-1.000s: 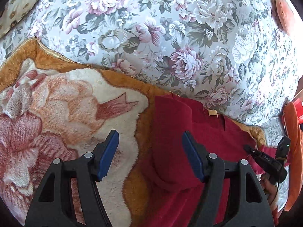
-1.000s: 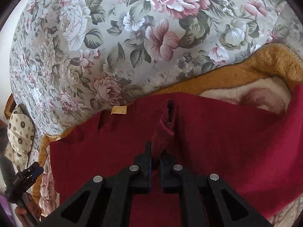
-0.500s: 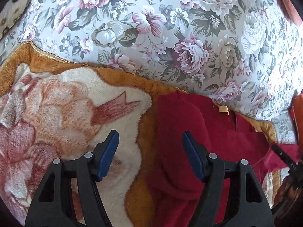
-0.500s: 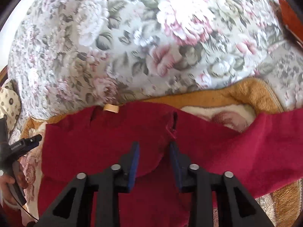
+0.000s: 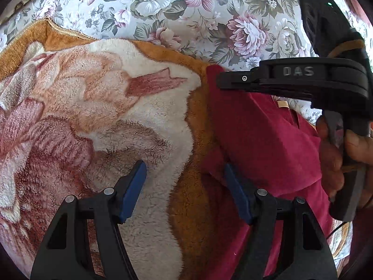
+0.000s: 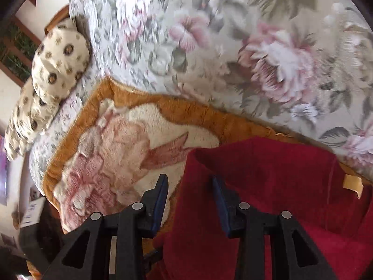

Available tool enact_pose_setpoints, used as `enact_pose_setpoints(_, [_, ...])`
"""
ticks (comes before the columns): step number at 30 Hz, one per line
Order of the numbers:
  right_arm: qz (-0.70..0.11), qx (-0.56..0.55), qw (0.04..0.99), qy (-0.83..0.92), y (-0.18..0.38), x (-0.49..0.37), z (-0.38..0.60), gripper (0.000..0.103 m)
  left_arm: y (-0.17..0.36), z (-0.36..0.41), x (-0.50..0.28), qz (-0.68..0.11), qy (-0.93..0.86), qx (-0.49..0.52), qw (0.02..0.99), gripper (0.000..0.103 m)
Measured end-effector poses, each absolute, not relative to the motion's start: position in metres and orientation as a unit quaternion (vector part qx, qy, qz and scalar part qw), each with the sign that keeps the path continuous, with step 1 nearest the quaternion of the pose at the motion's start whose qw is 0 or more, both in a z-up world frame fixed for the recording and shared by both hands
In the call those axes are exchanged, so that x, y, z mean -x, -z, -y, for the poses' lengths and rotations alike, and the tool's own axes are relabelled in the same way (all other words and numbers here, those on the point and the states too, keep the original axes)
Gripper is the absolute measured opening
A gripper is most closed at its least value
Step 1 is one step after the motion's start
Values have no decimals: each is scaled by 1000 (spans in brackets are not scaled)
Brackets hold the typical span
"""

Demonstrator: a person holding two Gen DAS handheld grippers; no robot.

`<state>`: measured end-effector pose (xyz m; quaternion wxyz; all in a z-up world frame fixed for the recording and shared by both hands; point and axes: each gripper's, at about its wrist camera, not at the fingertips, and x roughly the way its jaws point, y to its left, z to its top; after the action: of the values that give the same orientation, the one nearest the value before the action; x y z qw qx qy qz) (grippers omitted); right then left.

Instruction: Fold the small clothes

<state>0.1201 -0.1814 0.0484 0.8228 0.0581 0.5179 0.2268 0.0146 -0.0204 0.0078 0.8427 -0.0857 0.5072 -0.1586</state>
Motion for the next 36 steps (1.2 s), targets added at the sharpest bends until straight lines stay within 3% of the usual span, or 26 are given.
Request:
enact_pose_setpoints(4, [-457, -75, 861, -211, -63, -130, 192, 3, -10, 23, -10, -494, 160, 73, 852, 70])
enact_pose_setpoints(8, [-471, -7, 872, -132, -31, -159, 176, 0, -12, 22, -10, -492, 165, 73, 851, 70])
enact_pose_setpoints(12, [-461, -95, 867, -162, -37, -146, 192, 0, -17, 14, -9, -496, 170, 93, 847, 70])
enact_pose_setpoints(14, [-453, -101, 868, -180, -53, -130, 201, 9, -19, 11, -9, -497, 168, 101, 846, 70])
enact_pose_setpoints(16, [-444, -106, 868, -197, -64, -120, 207, 39, -22, 8, -7, -491, 160, 106, 850, 70])
enact_pose_setpoints(18, [-446, -124, 861, -212, -67, -120, 210, 47, -22, 5, -7, -488, 152, 110, 853, 70])
enact_pose_setpoints(21, [-489, -109, 837, -220, -48, -135, 194, 46, -20, 4, -9, -489, 148, 111, 852, 70])
enact_pose_setpoints(23, [-506, -67, 830, -222, -40, -138, 183, 10, -21, 3, -9, -484, 142, 103, 857, 70])
enact_pose_setpoints(24, [-491, -50, 841, -221, -44, -132, 184, 7, -22, 1, -9, -480, 139, 101, 860, 70])
enact_pose_setpoints(27, [-432, -29, 883, -182, -59, -128, 190, 6, -30, -8, -8, -460, 120, 101, 874, 70])
enact_pose_setpoints(32, [-461, -39, 872, -163, -22, -152, 181, 7, -28, -11, -13, -463, 117, 103, 873, 70])
enact_pose_setpoints(36, [-445, -57, 877, -174, -51, -123, 193, 13, -27, -9, -15, -464, 117, 105, 872, 70])
